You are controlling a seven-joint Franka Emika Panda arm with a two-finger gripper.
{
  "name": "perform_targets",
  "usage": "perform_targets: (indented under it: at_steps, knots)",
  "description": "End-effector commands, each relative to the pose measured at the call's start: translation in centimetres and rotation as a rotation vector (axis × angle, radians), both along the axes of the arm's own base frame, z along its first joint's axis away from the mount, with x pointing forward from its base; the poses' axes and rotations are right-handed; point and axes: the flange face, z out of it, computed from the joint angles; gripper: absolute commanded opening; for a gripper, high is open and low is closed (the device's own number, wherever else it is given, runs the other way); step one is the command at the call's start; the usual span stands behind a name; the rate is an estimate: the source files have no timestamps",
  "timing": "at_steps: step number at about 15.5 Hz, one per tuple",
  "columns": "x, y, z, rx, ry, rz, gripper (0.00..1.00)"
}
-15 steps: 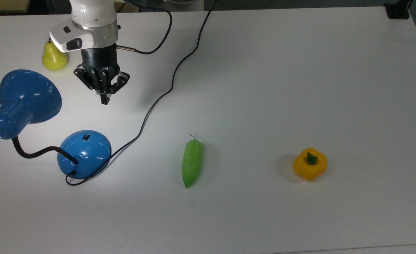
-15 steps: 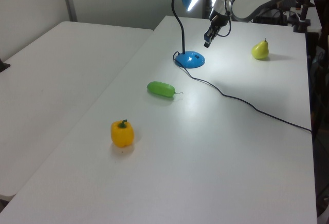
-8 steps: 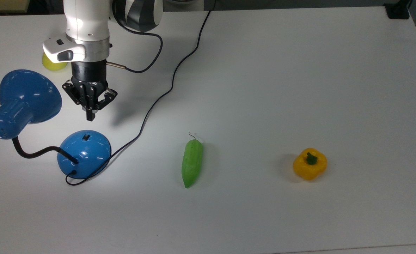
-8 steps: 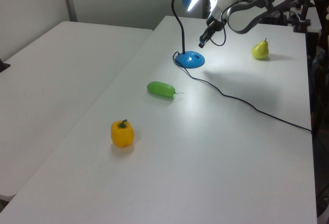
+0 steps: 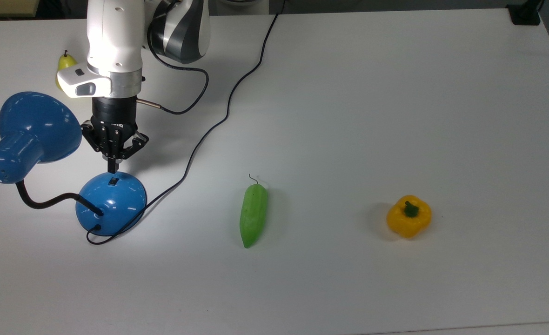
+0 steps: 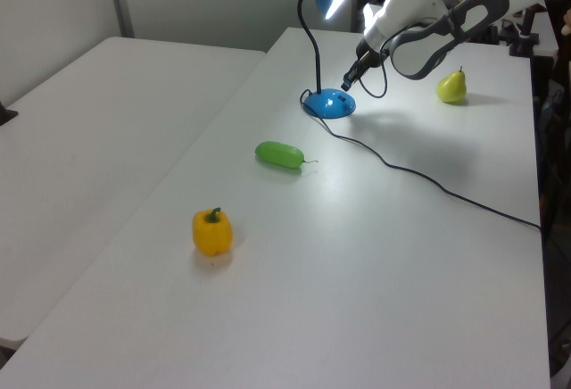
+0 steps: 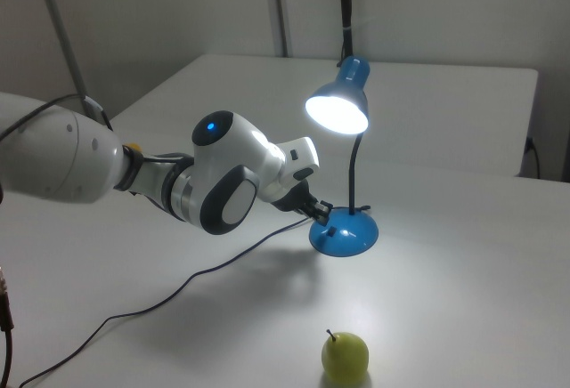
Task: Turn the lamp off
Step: 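Lower the gripper and press the switch on the blue lamp base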
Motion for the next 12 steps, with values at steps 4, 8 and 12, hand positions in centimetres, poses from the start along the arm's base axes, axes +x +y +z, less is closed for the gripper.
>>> perform_targets:
  at_steps: [4, 8, 12]
  knots:
    - [0.7, -0.9, -1.4, -0.031, -0.074, 0.001, 0.00]
    - [0.7, -0.9, -2.0, -0.033, -0.070, 0.003, 0.00]
    - [0.8, -0.9, -2.4, -0.037, -0.082, 0.004, 0.00]
